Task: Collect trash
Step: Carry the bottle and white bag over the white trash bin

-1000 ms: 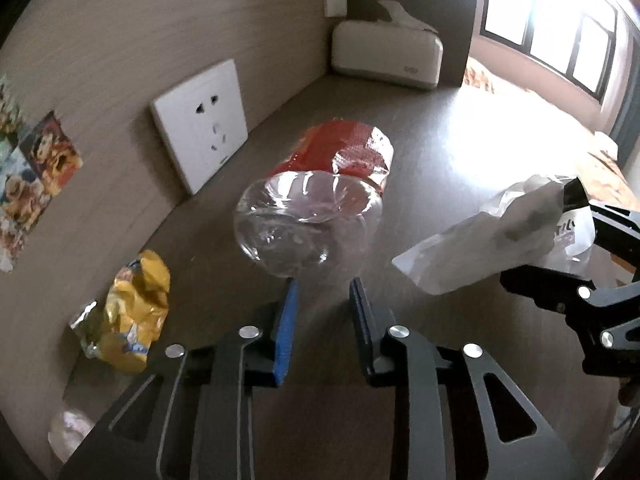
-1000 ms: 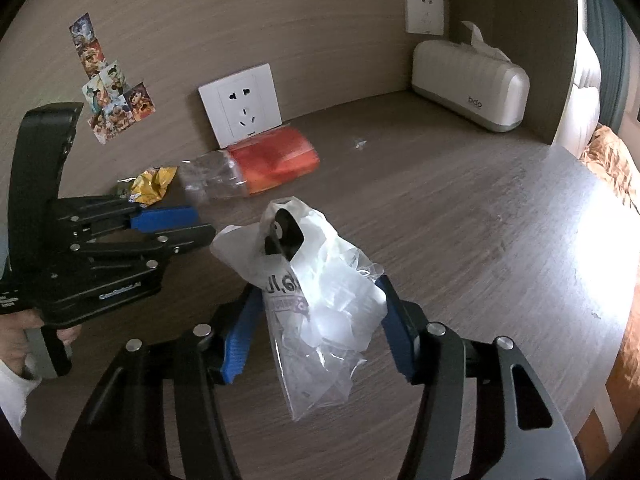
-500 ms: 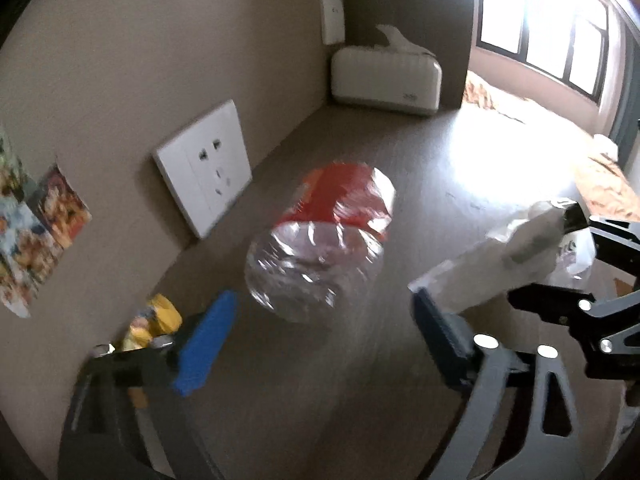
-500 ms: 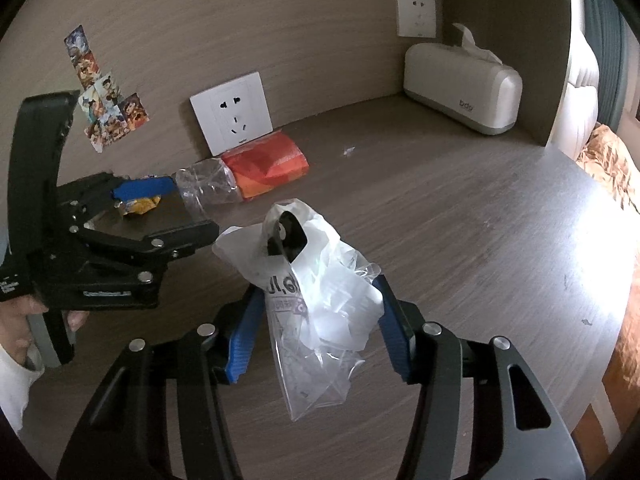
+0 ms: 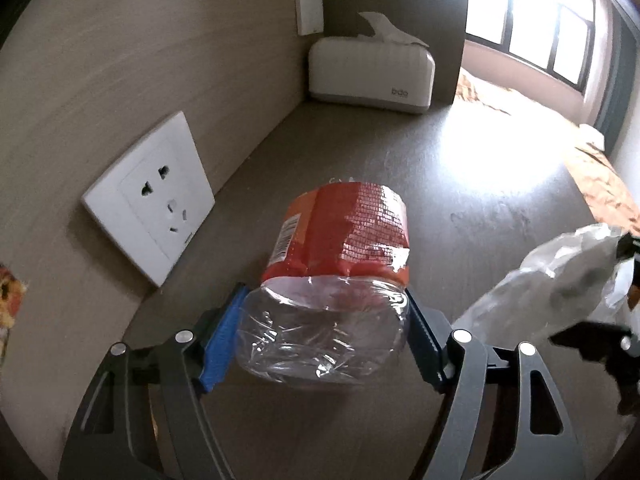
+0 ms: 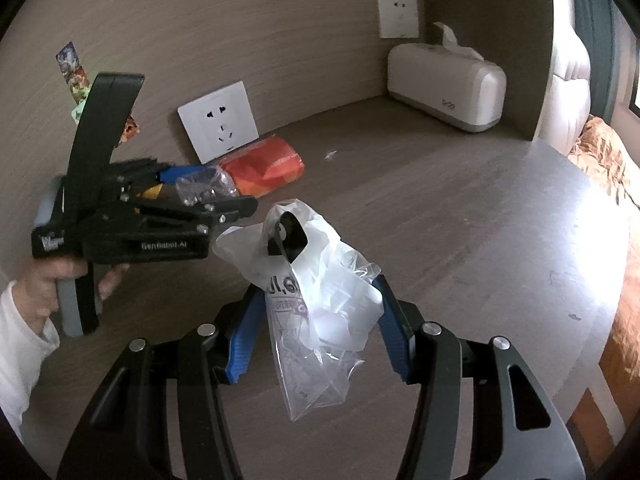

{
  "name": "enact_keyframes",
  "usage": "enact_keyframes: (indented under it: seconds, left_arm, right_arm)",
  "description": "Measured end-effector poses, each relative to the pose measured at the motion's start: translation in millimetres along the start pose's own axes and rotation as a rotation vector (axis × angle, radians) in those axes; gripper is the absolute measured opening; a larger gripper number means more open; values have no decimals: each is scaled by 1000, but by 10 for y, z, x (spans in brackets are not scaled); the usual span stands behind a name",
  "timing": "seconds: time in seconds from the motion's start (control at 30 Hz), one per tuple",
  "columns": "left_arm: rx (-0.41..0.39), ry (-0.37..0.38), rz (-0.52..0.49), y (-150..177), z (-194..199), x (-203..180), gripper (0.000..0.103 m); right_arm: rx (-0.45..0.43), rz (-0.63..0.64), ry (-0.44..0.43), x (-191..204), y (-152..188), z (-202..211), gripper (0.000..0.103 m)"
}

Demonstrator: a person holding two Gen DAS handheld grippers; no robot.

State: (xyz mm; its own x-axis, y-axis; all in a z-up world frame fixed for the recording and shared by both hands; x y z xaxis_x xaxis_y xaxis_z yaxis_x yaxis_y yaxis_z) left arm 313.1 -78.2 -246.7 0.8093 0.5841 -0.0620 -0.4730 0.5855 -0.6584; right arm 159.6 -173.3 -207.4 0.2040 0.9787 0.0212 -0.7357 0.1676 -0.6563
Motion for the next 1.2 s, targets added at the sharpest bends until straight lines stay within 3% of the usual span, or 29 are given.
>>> enact_keyframes:
  seconds: [0.27, 0.5, 0.87, 1.2]
  left_arm:
    - [-39, -24, 20, 36, 450, -432, 72]
    - [-59, 0, -14, -206, 541, -1098, 72]
    - [-51, 144, -146, -569, 236, -2672, 72]
    - [40, 257, -231, -427, -424, -4020, 72]
  right_arm:
    - [-53, -24, 24, -252, -28, 367, 55]
    - [-108, -86, 85, -830, 46, 847, 55]
    - [-135, -240, 224, -2107, 628, 1503, 55]
    - [-70, -349, 323, -3137, 1333, 1673, 55]
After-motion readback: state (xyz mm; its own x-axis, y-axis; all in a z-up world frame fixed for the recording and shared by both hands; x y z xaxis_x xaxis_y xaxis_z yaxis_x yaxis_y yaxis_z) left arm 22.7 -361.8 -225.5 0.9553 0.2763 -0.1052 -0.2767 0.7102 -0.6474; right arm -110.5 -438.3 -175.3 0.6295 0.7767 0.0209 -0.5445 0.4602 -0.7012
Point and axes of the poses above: each gripper's, at about its wrist camera, not at the fingertips, and z roughly against the way its jaws point, x to its left, y to its underside, the point moved 3 cm from there along -z, roughly the way its jaws point, and after that the axes turned 9 degrees about y, right-handed, at the moved point
